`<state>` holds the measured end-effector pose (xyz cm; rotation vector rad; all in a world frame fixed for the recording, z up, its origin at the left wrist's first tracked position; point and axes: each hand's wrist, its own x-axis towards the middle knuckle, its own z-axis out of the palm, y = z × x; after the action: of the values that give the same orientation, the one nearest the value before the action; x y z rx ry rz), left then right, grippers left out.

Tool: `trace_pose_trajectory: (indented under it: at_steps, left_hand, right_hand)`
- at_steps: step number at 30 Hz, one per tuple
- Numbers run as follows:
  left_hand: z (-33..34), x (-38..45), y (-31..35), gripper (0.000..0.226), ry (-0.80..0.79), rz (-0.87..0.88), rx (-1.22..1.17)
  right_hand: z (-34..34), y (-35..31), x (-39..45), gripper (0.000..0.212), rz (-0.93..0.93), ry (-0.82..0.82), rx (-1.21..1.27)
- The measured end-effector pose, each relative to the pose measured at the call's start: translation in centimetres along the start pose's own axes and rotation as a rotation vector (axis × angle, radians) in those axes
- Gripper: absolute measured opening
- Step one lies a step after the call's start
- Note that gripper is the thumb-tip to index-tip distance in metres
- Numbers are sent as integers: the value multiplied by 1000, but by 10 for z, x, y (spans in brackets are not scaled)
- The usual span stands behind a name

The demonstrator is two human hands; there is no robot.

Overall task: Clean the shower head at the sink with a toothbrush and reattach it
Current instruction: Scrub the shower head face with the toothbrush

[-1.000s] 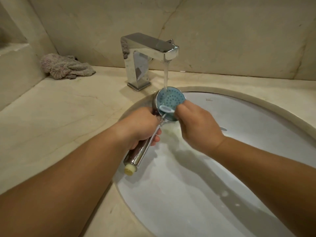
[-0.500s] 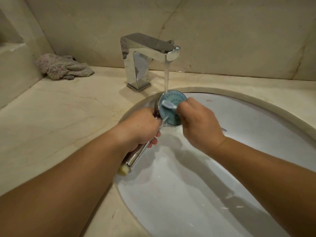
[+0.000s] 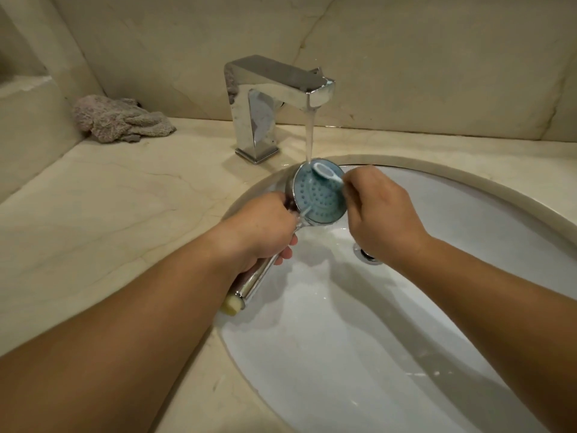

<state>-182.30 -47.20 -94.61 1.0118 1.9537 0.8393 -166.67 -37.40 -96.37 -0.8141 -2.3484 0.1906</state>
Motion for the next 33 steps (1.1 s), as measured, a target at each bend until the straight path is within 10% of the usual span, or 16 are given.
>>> trace_pose_trajectory:
  at_steps: [17, 33]
  left_hand:
    - [0, -1, 0, 21, 22, 28, 32]
    - [-1, -2, -1, 23, 42, 41, 24]
  right_hand:
    - [3, -8, -6, 6, -184, -73, -2]
    - [2, -13, -2, 12, 10, 7, 40]
